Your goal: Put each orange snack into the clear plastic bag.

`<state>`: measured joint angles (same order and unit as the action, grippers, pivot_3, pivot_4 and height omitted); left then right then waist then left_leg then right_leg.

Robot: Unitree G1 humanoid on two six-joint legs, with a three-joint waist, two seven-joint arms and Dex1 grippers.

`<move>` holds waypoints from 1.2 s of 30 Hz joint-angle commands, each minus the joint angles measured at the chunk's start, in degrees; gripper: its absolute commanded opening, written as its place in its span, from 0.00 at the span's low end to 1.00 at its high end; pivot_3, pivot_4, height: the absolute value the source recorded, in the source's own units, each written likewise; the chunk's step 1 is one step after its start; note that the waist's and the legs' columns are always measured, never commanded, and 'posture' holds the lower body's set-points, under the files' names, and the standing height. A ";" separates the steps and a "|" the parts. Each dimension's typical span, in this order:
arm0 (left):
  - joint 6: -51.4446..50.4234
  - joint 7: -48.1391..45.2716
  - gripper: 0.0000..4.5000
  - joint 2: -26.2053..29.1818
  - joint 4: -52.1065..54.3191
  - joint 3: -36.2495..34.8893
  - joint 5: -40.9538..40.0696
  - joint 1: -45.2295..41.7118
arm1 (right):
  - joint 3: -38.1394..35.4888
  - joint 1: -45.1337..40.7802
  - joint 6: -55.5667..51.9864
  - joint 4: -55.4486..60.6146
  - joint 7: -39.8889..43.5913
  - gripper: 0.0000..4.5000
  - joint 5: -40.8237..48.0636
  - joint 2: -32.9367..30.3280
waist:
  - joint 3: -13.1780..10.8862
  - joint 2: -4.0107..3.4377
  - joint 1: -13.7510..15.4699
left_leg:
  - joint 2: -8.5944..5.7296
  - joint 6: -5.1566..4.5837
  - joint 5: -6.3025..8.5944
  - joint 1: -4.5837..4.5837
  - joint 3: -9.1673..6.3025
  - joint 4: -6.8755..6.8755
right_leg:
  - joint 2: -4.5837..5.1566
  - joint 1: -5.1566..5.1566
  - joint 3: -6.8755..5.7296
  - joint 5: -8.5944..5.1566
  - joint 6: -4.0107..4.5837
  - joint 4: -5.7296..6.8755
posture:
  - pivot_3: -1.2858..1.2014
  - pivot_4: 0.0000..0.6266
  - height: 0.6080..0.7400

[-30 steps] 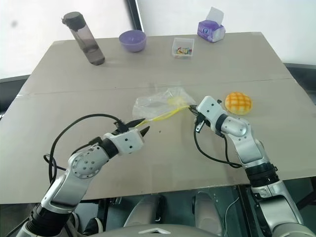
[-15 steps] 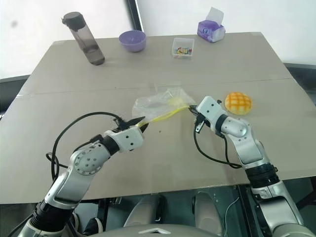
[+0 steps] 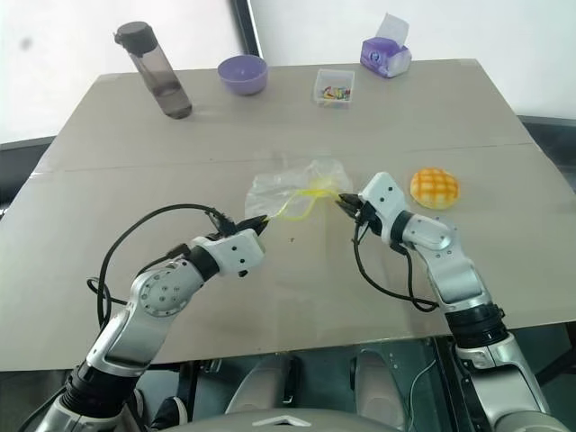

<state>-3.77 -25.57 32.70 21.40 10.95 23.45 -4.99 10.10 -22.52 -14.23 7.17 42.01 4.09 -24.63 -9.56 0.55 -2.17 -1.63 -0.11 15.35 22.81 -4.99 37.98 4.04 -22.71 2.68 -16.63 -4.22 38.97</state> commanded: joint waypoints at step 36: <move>4.90 0.96 0.00 -6.07 -1.65 1.18 -0.63 -4.44 | -0.16 -1.57 -9.14 6.06 -3.49 0.02 11.10 5.21 | 0.01 0.00 0.04 | -0.04 -0.04 0.03 0.02 -0.12 0.24 | 0.00 0.11 -0.10 0.00 -0.01 0.11 | 0.52 0.24 1.00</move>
<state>-0.51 -24.68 26.69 17.15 11.96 23.49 -8.97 10.35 -22.91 -25.32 13.08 39.13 15.38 -20.07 -9.55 0.55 -2.13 -1.67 -0.16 15.38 22.83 -5.10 38.23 4.04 -22.60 2.59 -16.63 -4.23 39.09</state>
